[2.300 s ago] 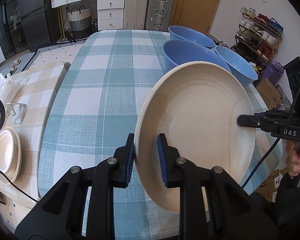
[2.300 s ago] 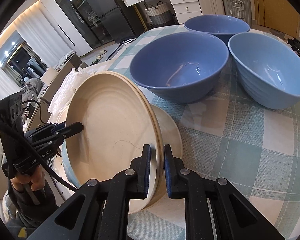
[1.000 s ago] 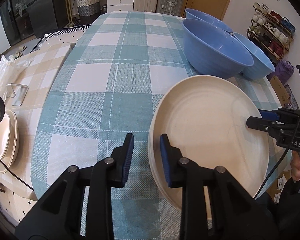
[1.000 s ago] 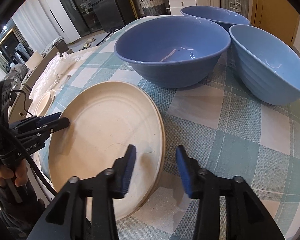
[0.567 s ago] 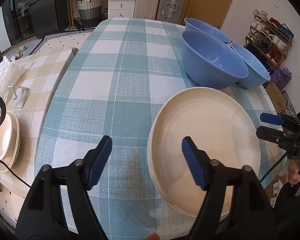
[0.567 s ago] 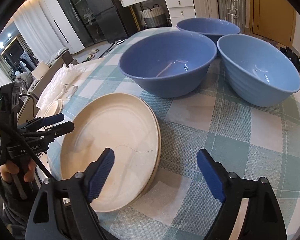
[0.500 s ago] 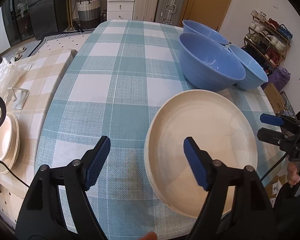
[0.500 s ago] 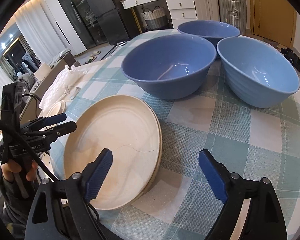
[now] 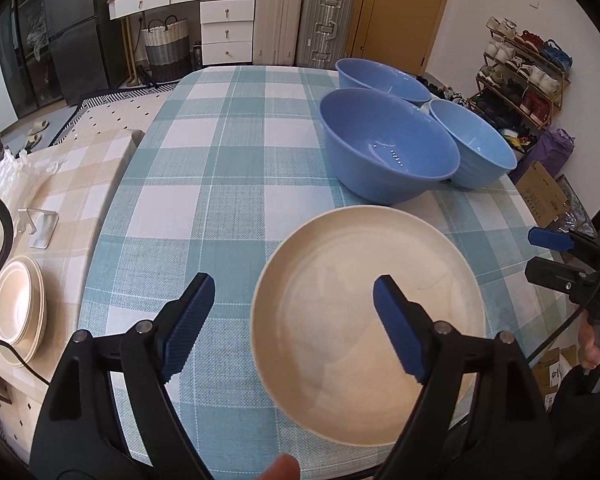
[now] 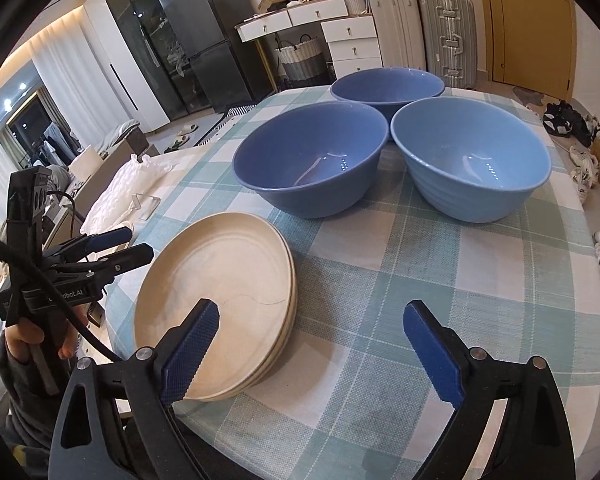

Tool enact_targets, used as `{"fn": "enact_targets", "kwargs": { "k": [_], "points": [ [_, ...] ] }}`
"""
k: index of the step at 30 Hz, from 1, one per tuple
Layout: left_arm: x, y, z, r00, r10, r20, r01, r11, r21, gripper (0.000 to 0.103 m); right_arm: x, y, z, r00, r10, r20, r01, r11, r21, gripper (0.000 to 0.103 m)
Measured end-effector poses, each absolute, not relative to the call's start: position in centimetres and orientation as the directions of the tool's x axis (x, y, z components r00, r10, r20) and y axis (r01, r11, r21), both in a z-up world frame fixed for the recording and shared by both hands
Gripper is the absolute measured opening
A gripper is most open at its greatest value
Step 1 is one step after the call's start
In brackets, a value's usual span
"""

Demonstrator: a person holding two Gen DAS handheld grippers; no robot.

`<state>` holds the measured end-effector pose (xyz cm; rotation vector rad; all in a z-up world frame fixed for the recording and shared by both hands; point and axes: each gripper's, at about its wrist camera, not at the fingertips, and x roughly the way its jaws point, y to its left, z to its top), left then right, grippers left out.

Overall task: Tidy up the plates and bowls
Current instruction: 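Move both tools toward the nearest blue bowl rim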

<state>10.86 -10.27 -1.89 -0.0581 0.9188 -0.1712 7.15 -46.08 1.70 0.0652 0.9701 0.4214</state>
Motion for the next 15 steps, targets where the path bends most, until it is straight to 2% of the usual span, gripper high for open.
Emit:
{"fn": "enact_targets", "kwargs": {
  "k": [15],
  "points": [
    [11.0, -14.6, 0.5, 0.634, -0.159, -0.757, 0.171, 0.983, -0.064, 0.084, 5.7, -48.4, 3.1, 0.535, 0.376, -0.756, -0.3, 0.922, 0.246, 0.095]
  ]
}}
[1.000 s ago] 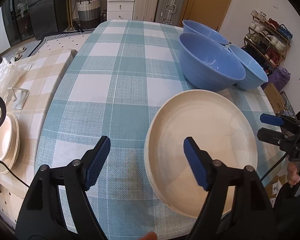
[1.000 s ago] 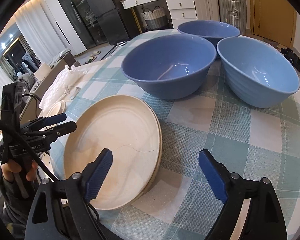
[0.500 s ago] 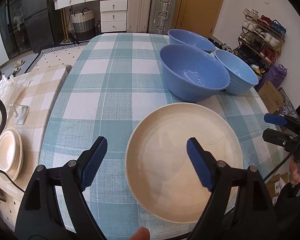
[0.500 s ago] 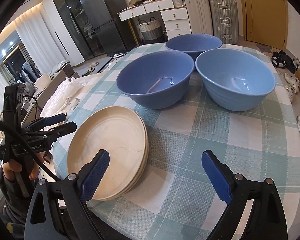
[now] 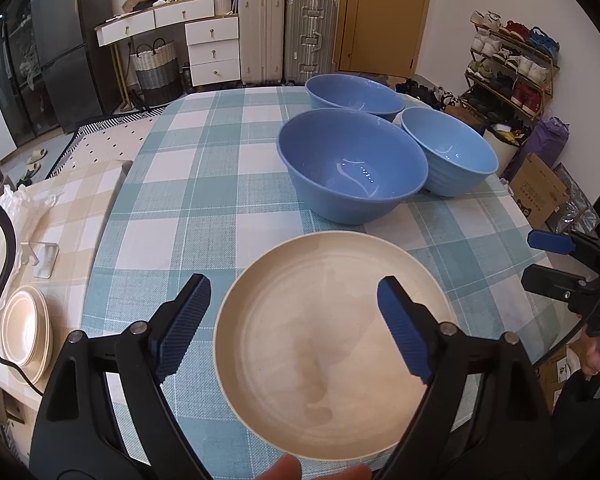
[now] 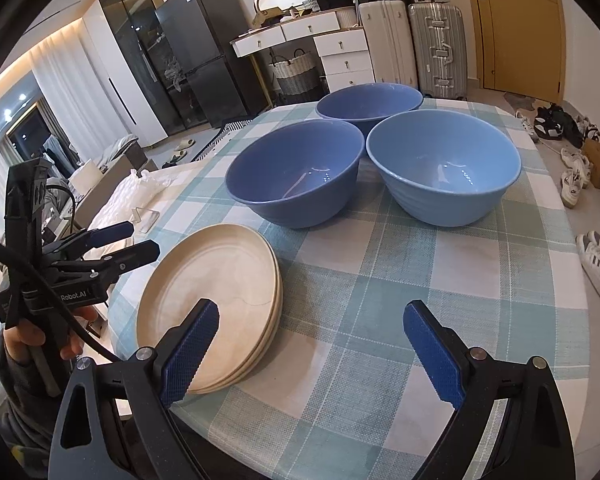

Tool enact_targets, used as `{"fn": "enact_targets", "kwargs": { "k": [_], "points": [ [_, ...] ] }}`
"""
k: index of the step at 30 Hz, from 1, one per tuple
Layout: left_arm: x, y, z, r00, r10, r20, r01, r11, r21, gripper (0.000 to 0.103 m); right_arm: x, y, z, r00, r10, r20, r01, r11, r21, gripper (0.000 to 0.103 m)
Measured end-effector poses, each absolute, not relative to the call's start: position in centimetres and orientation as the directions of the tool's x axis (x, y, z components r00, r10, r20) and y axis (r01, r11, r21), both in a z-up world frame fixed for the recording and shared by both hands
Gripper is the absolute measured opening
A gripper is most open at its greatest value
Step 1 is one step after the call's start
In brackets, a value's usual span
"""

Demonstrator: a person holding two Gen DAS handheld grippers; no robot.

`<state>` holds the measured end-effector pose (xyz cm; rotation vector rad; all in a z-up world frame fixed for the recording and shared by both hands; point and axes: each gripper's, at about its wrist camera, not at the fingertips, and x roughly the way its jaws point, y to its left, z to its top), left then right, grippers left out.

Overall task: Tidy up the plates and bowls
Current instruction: 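Move both tools toward the nearest blue bowl rim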

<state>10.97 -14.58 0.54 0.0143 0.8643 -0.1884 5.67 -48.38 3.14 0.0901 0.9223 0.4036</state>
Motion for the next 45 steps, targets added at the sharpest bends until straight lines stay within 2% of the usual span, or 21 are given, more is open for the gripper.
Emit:
{"fn": "enact_targets", "kwargs": {
  "k": [4, 5, 6, 28, 45],
  "points": [
    [11.1, -15.3, 0.8, 0.632, -0.165, -0.757, 0.179, 0.982, -0.065, 0.087, 5.7, -48.5, 3.4, 0.534, 0.385, -0.753, -0.301, 0.919, 0.256, 0.095],
    [11.1, -15.5, 0.9, 0.634, -0.168, -0.755, 0.18, 0.981, -0.067, 0.096, 5.7, -48.5, 3.5, 0.536, 0.385, -0.752, -0.302, 0.919, 0.255, 0.095],
    [11.1, -15.6, 1.0, 0.635, -0.174, -0.753, 0.183, 0.98, -0.072, 0.101, 5.6, -48.6, 3.6, 0.537, 0.385, -0.75, -0.304, 0.918, 0.254, 0.095],
    [14.2, -16.1, 3.1, 0.653, -0.132, -0.746, 0.169, 0.985, -0.027, 0.101, 8.5, -47.6, 5.1, 0.563, 0.375, -0.736, -0.302, 0.923, 0.24, 0.095],
    [22.3, -15.0, 1.8, 0.609, -0.145, -0.78, 0.152, 0.986, -0.065, 0.101, 15.6, -45.9, 2.2, 0.465, 0.472, -0.749, -0.248, 0.882, 0.401, 0.095]
  ]
}}
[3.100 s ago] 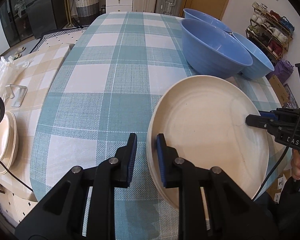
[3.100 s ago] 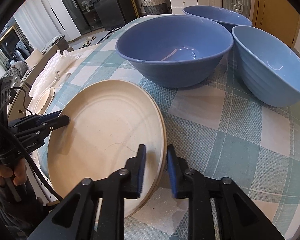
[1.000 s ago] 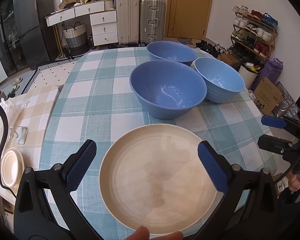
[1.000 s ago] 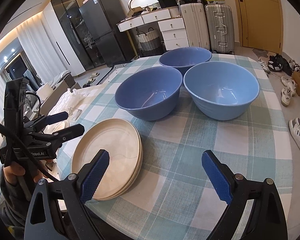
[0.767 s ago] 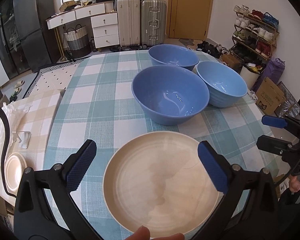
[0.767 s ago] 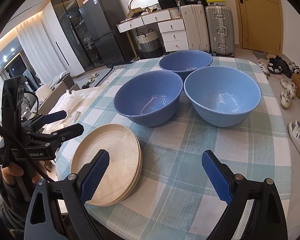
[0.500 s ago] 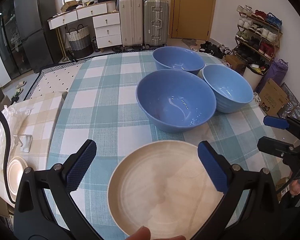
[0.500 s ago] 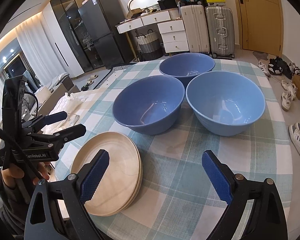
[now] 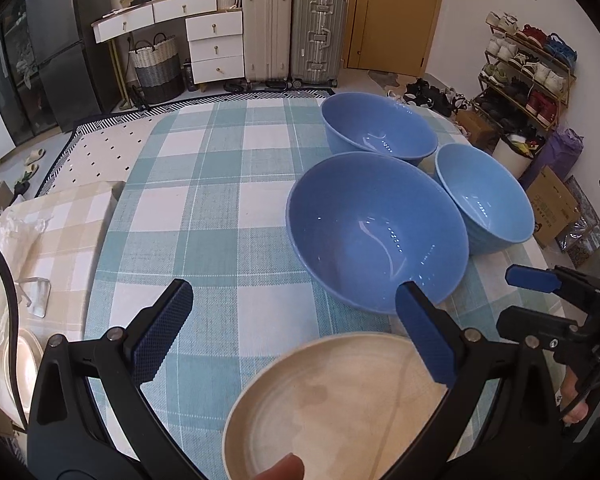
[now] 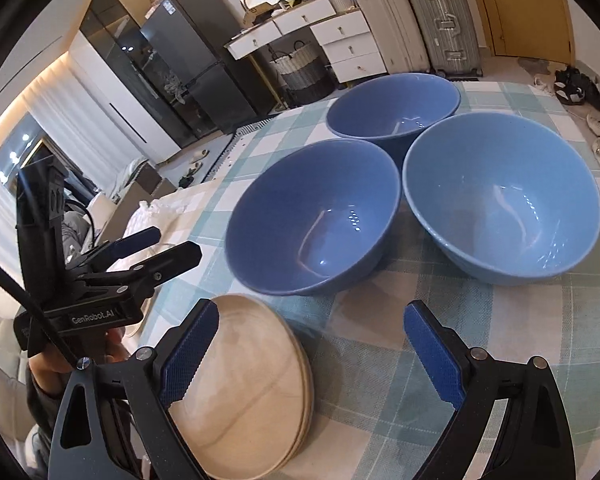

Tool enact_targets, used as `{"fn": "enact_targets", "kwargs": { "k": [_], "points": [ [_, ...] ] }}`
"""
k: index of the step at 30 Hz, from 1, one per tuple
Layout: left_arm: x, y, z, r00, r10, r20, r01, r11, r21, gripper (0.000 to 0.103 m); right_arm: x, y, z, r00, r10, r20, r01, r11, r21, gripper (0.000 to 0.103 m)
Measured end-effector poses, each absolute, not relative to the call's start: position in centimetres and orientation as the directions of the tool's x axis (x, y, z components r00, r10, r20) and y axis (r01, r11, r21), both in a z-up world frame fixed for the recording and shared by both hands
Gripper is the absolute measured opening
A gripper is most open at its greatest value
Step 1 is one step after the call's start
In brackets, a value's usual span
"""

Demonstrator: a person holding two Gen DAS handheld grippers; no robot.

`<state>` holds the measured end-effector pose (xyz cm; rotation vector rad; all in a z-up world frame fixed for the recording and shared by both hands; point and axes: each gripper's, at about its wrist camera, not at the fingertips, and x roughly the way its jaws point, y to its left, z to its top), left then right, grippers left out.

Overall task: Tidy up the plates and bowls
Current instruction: 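Move both tools toward the nearest blue bowl rim, then close the left tool on the blue bowl rim while the right tool grips it too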

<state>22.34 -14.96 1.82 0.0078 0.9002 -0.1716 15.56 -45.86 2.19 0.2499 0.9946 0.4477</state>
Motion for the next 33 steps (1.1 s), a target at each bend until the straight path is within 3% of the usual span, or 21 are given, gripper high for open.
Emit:
{"fn": "enact_targets", "kwargs": {
  "k": [14, 22, 26, 28, 31, 33],
  "points": [
    [27.4, -15.0, -0.3, 0.59, -0.172, -0.789, 0.15, 0.983, -0.102, 0.1, 19.5, -44.7, -0.2, 0.446, 0.398, -0.802, -0.173, 0.917, 0.359, 0.095],
    [30.0, -15.6, -1.8, 0.573, -0.169, -0.802, 0.145, 0.984, -0.103, 0.09, 21.6, -44.4, -1.5, 0.453, 0.367, -0.812, -0.137, 0.929, 0.344, 0.092],
    [31.1, -15.6, -2.8, 0.549, -0.184, -0.815, 0.137, 0.982, -0.129, 0.07, 22.3, -44.1, -1.9, 0.453, 0.366, -0.813, -0.13, 0.929, 0.345, 0.086],
    [31.4, -15.7, -3.3, 0.545, -0.174, -0.82, 0.135, 0.984, -0.119, 0.065, 22.5, -44.0, -2.1, 0.448, 0.363, -0.817, -0.131, 0.931, 0.342, 0.083],
    [31.6, -15.9, -3.9, 0.542, -0.177, -0.822, 0.133, 0.983, -0.124, 0.054, 22.9, -44.0, -2.3, 0.446, 0.359, -0.82, -0.125, 0.932, 0.34, 0.073],
    [31.8, -16.1, -4.2, 0.539, -0.167, -0.826, 0.133, 0.985, -0.112, 0.036, 22.9, -43.7, -2.4, 0.454, 0.339, -0.824, -0.133, 0.94, 0.314, 0.061]
  ]
}}
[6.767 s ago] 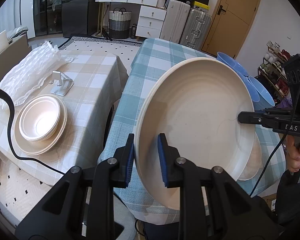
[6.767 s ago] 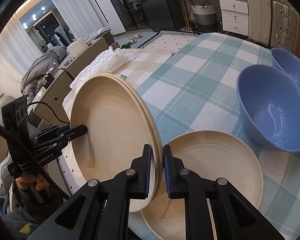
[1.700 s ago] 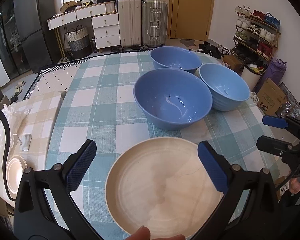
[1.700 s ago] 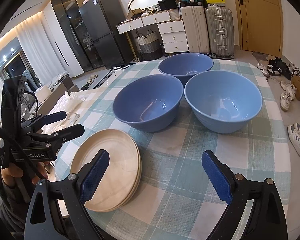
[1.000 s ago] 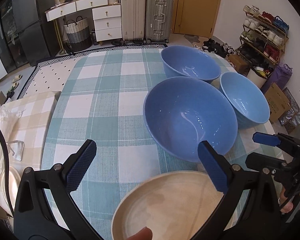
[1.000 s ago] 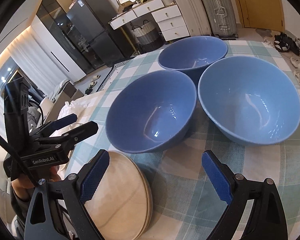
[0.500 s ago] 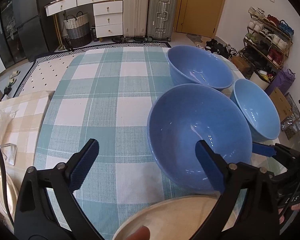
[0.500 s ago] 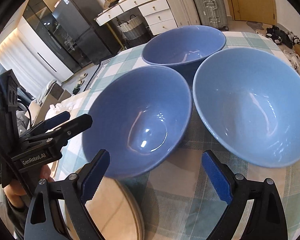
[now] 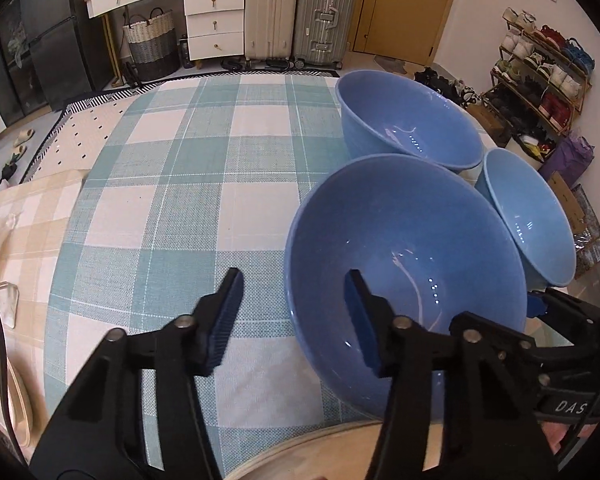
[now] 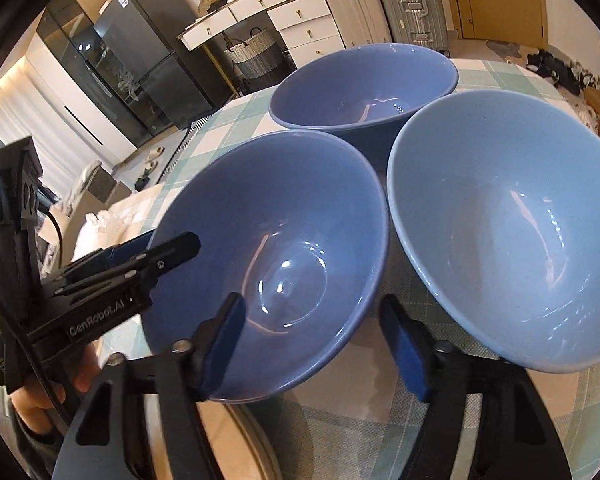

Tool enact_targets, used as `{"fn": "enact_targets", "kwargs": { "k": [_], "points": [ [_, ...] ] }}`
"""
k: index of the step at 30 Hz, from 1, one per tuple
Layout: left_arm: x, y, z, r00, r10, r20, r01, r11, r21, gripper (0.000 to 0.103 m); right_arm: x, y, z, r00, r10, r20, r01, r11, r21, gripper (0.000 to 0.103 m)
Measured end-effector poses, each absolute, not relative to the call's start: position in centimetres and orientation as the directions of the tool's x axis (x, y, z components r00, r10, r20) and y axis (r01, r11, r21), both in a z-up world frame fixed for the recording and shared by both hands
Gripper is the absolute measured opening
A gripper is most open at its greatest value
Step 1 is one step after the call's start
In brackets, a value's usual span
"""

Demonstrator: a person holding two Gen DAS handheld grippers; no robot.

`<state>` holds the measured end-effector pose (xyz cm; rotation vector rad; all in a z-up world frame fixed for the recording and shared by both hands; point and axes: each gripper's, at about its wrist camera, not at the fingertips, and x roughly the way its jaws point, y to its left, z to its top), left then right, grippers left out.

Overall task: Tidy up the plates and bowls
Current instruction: 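Close the left tool on the blue bowl rim while the right tool grips it too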

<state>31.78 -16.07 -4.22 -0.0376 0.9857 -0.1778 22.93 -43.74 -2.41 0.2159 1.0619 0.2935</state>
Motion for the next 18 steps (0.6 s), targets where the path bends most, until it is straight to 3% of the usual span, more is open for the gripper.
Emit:
{"fn": "enact_targets", "kwargs": {
  "k": [2, 5, 13, 18],
  "points": [
    [31.9, -16.1, -4.6, 0.517, -0.18, -0.837, 0.139, 0.982, -0.126, 0.024, 22.9, -43.6, -2.5, 0.458, 0.336, -0.823, -0.135, 0.941, 0.309, 0.054],
    [32.0, -16.4, -5.2, 0.511, -0.176, -0.841, 0.152, 0.982, -0.114, 0.016, 23.2, -43.5, -2.7, 0.458, 0.326, -0.827, -0.13, 0.945, 0.3, 0.044],
    [31.4, -16.8, -5.2, 0.537, -0.179, -0.824, 0.177, 0.979, -0.097, 0.011, 23.1, -43.5, -2.8, 0.462, 0.29, -0.838, -0.117, 0.957, 0.266, 0.033],
    [31.1, -16.4, -4.4, 0.552, -0.176, -0.815, 0.163, 0.981, -0.101, 0.01, 23.0, -43.5, -2.8, 0.478, 0.309, -0.822, -0.129, 0.951, 0.283, 0.032]
  ]
}}
